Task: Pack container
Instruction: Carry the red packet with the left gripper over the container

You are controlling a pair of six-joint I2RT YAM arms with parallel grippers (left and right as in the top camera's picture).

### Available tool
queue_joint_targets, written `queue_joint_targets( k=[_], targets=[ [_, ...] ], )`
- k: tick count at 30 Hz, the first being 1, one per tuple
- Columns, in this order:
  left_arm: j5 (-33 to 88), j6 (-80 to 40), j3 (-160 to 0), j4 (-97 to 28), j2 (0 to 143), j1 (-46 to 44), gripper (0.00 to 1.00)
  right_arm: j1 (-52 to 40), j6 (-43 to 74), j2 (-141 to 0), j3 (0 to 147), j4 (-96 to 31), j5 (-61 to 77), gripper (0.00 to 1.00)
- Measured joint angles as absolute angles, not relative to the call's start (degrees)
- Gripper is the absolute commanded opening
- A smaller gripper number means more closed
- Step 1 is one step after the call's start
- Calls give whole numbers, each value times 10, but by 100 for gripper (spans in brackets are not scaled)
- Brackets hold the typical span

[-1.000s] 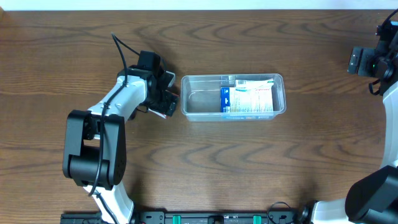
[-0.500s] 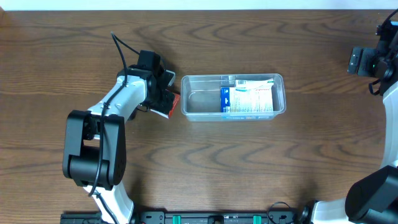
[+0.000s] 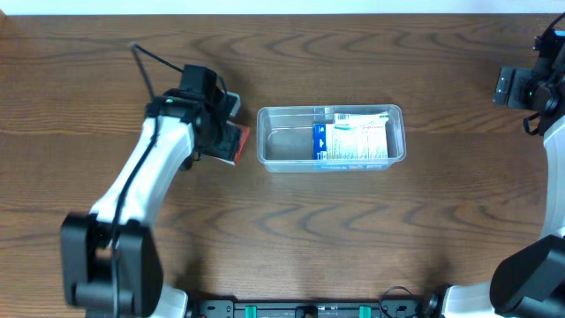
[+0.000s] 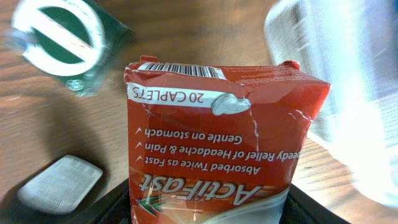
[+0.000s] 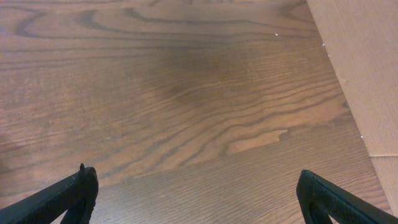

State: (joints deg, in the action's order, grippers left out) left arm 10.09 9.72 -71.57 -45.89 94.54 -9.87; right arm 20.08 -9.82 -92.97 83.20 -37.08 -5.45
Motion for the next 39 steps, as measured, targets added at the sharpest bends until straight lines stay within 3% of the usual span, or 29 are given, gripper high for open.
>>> queue_joint_targets(
  k=[7, 13, 30, 39],
  targets=[
    [102, -29, -719, -497, 847, -102, 62, 201, -98, -929, 832, -371, -55, 99],
    [123, -66, -719, -490, 813, -148, 62, 201, -98, -930, 832, -371, -55, 99],
    [56, 91, -721, -239, 892, -408, 63, 201, -98, -929, 832, -371, -55, 99],
    [9, 168, -721, -120, 1010, -459, 63, 201, -98, -929, 832, -371, -54, 99]
  ],
)
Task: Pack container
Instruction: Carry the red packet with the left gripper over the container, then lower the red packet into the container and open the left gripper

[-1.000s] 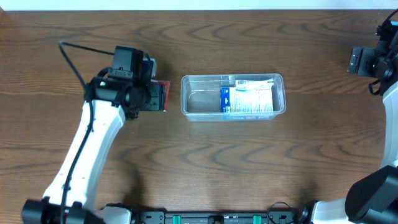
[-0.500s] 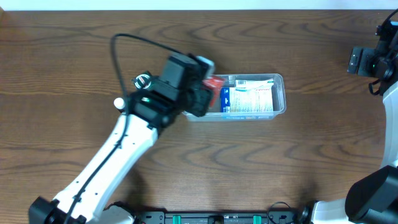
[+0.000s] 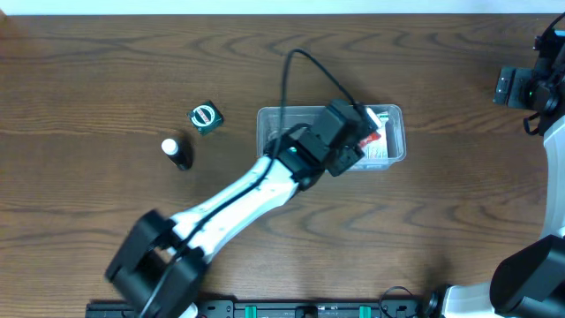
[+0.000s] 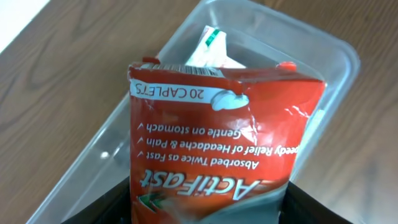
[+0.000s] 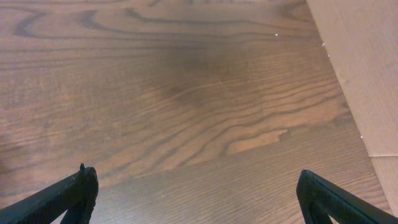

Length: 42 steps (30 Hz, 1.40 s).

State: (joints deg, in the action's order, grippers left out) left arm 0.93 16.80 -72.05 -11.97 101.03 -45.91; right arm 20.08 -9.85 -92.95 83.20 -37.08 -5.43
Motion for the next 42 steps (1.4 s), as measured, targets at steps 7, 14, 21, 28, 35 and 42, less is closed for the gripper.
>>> queue_joint_targets(
  k=[7, 14, 21, 28, 35, 42],
  targets=[
    [5, 225, -721, -73, 1031, -460, 63, 201, -98, -929, 832, -371, -55, 99],
    [0, 249, -721, -60, 1036, -460, 63, 201, -98, -929, 832, -371, -55, 99],
    [14, 256, -721, -36, 1036, -460, 63, 201, -98, -929, 832, -371, -55, 99],
    [52, 256, -721, -31, 1036, -466, 63, 201, -98, -929, 832, -371, -55, 99],
    [73, 270, -721, -32, 1036, -490, 63, 201, -98, -929, 832, -371, -55, 99],
    [100, 303, -721, -34, 1036, -507, 63, 201, -98, -929, 832, -371, -55, 99]
  ],
)
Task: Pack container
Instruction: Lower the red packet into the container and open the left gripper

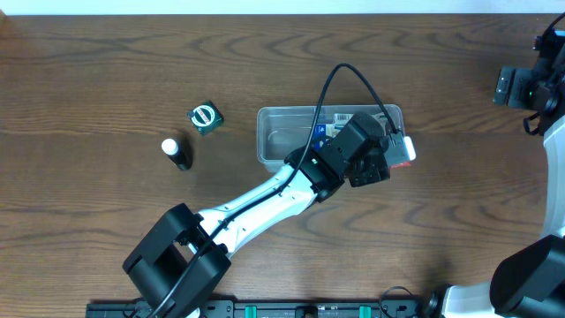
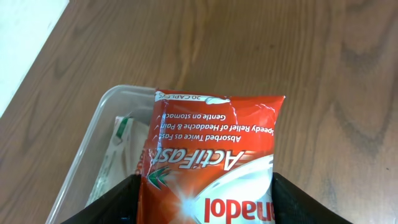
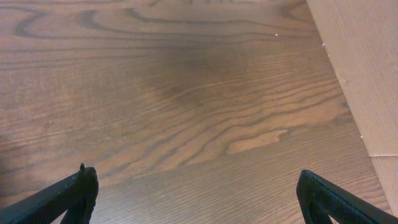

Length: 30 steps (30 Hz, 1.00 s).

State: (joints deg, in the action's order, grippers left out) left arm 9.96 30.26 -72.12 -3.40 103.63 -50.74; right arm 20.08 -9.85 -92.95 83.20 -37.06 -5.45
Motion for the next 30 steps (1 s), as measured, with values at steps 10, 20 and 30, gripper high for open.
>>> queue_joint_targets(
  k=[10, 20, 30],
  targets=[
    [103, 348, -721, -18, 1039, -507, 64, 201, -98, -929, 832, -371, -55, 99],
    [92, 355, -721, 34, 1039, -503, 67, 201, -98, -929, 832, -371, -55, 99],
    [86, 359, -721, 35, 1044, -449, 67, 201, -98, -929, 832, -371, -55, 99]
  ],
)
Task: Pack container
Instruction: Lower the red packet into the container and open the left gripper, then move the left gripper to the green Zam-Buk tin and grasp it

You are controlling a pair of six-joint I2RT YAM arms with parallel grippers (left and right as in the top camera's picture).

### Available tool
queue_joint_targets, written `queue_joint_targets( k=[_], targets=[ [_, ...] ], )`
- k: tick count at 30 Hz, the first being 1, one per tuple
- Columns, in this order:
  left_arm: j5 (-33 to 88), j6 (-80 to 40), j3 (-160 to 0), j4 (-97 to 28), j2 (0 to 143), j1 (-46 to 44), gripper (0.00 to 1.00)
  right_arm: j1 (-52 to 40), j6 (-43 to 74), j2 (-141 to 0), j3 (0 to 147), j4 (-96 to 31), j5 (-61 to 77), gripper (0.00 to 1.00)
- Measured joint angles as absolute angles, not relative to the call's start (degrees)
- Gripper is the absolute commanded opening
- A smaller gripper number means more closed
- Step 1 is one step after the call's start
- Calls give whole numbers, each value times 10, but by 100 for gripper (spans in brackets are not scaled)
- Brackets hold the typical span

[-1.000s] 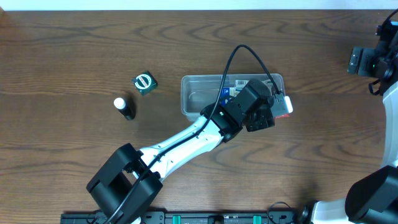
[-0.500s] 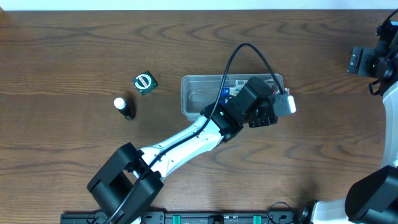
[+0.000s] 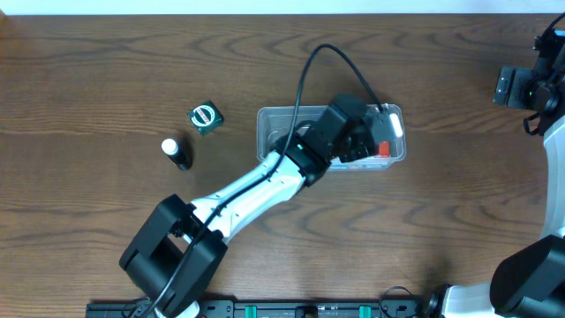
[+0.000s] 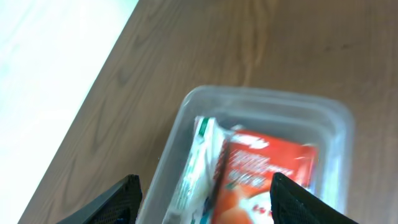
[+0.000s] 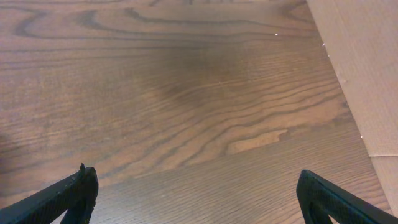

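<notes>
The clear plastic container [image 3: 265, 119] [image 4: 186, 112] sits mid-table. Inside it lie a white and blue packet [image 4: 200, 163] and a red caplet box [image 4: 264, 174] [image 3: 382, 147] at the right end. My left gripper [image 4: 205, 205] hovers open above the container's right half, nothing between its fingers. A green round-topped box [image 3: 204, 117] and a small black bottle with a white cap [image 3: 175, 152] stand on the table to the left. My right gripper [image 5: 196, 196] is open over bare wood at the far right.
A cardboard surface [image 5: 360, 68] borders the table at the right in the right wrist view. The left arm's cable arcs over the container's back edge. The table's far edge [image 4: 56, 81] shows pale in the left wrist view.
My left gripper has let go of the red caplet box, which now lies in the container's right end. The gripper stands open above it. The right arm has not moved.
My left gripper held the red caplet box at the left of the table beside the green box. Then it held it over the container, then past the container's right end. Now the box lies inside and the gripper is open.
</notes>
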State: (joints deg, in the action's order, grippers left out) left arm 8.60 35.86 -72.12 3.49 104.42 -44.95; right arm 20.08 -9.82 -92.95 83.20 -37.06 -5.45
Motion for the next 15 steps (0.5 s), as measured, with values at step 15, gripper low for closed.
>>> queue_joint_targets(
  k=[15],
  targets=[
    [-3, 254, -720, -65, 987, -440, 85, 201, -98, -930, 832, -371, -54, 99]
  ],
)
